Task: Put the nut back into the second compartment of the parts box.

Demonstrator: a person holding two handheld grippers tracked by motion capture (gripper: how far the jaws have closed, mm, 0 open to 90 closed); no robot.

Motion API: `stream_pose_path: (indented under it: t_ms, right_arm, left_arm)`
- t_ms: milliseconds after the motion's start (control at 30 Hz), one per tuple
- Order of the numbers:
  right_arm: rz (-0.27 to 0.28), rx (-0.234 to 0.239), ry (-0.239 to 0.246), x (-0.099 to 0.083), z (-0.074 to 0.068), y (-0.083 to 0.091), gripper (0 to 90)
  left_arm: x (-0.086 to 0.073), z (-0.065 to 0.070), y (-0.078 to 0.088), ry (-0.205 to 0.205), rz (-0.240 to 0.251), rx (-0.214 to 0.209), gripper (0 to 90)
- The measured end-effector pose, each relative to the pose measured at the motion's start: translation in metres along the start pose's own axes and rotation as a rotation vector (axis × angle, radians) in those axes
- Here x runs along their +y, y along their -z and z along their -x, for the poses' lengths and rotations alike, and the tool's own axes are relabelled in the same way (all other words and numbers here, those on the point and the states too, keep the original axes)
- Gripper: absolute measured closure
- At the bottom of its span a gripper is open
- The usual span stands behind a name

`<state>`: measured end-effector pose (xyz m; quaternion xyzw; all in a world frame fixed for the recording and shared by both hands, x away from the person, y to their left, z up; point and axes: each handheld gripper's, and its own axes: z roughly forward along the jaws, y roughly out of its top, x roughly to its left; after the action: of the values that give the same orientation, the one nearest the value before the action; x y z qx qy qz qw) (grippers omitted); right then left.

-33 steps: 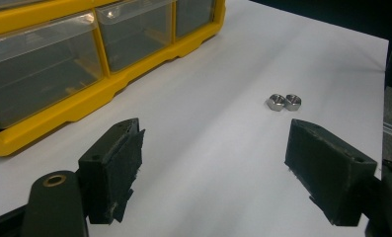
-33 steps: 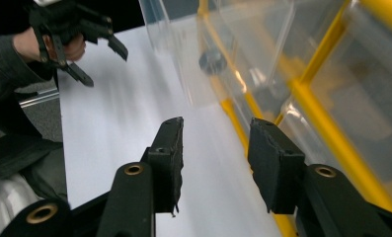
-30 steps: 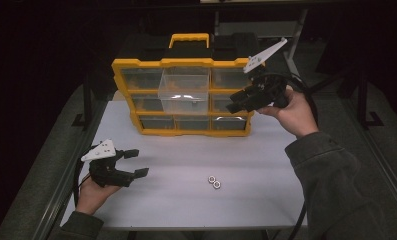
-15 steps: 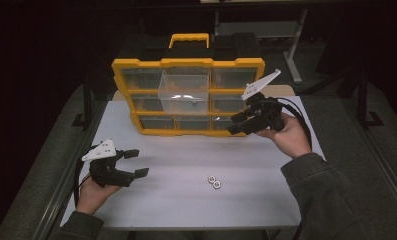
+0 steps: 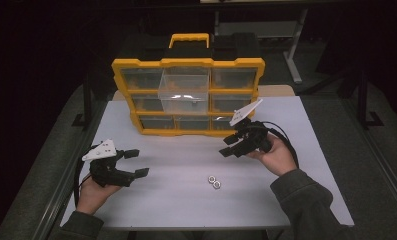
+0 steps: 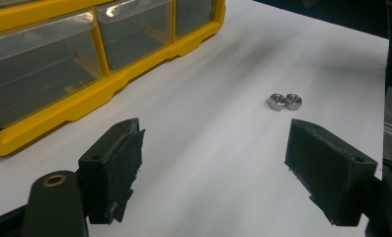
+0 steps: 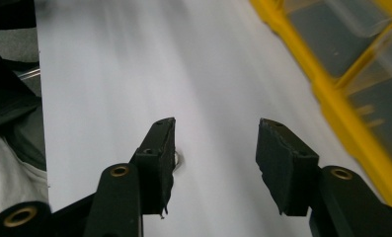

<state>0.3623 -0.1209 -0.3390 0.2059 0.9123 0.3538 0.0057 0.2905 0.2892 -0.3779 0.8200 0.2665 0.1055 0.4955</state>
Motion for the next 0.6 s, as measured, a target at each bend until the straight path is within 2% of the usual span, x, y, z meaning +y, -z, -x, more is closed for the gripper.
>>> stream_pose_path:
  t_ms: [100,267,467,600]
  right_arm:
    - [-0.002,0.016,-0.009,-0.006,-0.003,-0.01,47.3]
    - [-0.023,0.01,-0.012,-0.015,-0.008,-0.026,46.4]
    - [-0.049,0.01,0.014,-0.023,-0.009,-0.045,46.4]
    - [-0.06,0.024,0.01,-0.027,-0.013,-0.056,46.5]
  left_arm:
    - [0.0,0.0,0.0,-0.003,-0.004,-0.001,21.6]
    - [-0.001,0.0,-0.001,0.002,-0.005,-0.002,21.7]
    - [-0.001,0.0,-0.002,0.002,-0.011,-0.005,21.4]
    - [-0.001,0.0,-0.002,0.001,-0.013,-0.005,21.5]
